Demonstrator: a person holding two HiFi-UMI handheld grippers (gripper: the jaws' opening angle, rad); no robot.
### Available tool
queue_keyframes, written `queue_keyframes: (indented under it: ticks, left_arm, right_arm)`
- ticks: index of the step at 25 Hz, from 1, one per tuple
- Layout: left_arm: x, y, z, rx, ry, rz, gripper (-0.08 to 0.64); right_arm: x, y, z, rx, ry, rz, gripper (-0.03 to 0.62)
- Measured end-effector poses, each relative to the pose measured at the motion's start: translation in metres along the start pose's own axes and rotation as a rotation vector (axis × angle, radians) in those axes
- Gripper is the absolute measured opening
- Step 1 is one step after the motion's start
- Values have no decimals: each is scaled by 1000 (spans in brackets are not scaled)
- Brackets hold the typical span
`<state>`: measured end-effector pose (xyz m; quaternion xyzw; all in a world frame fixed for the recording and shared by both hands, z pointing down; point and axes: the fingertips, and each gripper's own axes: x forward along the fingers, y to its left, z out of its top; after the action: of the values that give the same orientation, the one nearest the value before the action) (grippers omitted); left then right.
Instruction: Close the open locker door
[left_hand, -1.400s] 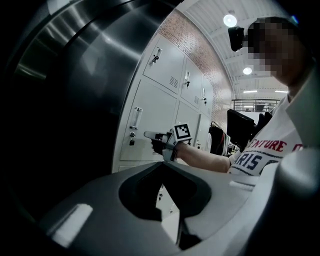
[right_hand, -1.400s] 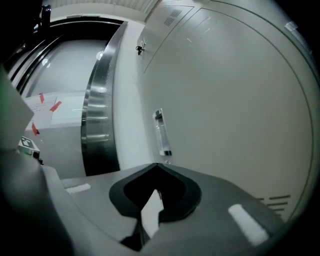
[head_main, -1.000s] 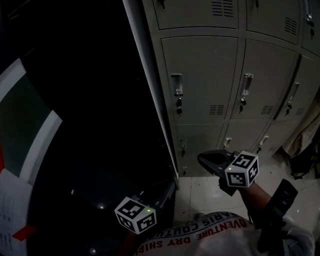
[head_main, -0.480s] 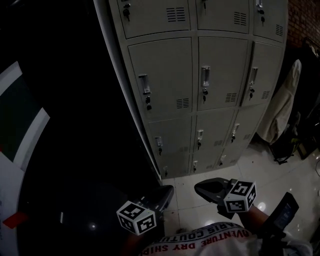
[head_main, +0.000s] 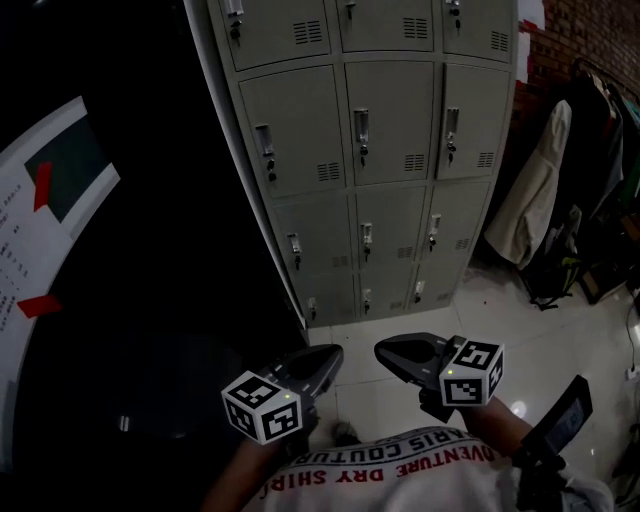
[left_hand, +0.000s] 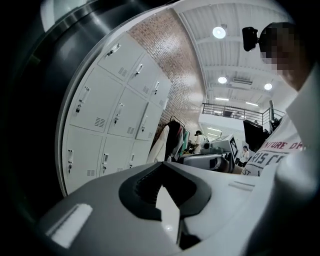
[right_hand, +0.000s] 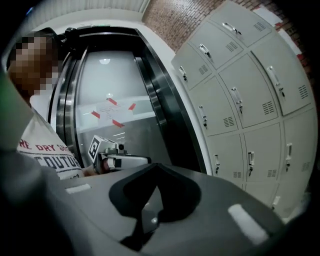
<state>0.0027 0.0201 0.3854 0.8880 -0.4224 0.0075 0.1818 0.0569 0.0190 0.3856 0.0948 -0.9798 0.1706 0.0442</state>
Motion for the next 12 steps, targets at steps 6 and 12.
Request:
queue_keyframes:
  ticks: [6,12]
  left_arm:
    - [-22,-68,-10,56,-13,-3,5]
    - [-34,-91,-17,68,-13,-6,5]
  right_arm:
    - [-41,48,-12,-33,-23,22,-8]
    - [-51,65,-20,-30,-23,24,-8]
